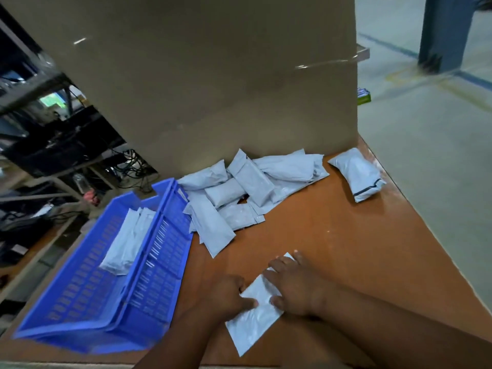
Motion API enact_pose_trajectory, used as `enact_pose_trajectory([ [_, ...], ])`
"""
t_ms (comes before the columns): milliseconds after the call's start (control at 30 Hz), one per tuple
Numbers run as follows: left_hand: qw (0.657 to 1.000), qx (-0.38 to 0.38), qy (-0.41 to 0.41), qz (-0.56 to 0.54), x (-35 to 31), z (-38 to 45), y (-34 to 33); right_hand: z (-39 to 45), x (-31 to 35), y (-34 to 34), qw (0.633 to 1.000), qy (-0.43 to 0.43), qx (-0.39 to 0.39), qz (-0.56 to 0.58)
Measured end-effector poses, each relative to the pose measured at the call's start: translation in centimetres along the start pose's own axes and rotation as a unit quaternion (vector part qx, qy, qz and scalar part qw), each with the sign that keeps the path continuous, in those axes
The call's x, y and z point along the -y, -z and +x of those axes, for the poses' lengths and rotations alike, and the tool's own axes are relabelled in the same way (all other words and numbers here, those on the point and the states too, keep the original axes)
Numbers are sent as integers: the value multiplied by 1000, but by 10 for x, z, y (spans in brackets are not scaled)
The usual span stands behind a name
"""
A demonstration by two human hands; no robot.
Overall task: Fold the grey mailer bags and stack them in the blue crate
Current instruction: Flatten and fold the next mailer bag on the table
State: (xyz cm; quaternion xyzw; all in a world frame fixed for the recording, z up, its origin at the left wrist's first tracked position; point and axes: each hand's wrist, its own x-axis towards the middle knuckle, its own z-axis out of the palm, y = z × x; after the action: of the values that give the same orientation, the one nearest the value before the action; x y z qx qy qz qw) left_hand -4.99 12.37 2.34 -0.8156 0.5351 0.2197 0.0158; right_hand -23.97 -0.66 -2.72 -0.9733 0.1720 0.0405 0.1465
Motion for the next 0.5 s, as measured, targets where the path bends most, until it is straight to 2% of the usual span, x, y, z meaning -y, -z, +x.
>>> enact_pose_trajectory([
  [67, 1000, -20, -6, 11, -3, -3, 7, 5, 2, 12, 999, 25, -30, 13],
  [167, 992, -96, -32, 73, -3, -3, 26, 22, 7, 41, 995, 60, -75, 25],
  [233, 986, -141, -19, 90, -1, -5, 41, 39, 9, 65, 992, 69, -101, 29],
  [367, 983, -171, 39, 47, 6, -23, 88, 81, 18, 112, 985, 79, -151, 12],
  [500, 959, -248, 37, 133, 18, -50, 123, 120, 39, 159, 972, 98, -209, -39],
])
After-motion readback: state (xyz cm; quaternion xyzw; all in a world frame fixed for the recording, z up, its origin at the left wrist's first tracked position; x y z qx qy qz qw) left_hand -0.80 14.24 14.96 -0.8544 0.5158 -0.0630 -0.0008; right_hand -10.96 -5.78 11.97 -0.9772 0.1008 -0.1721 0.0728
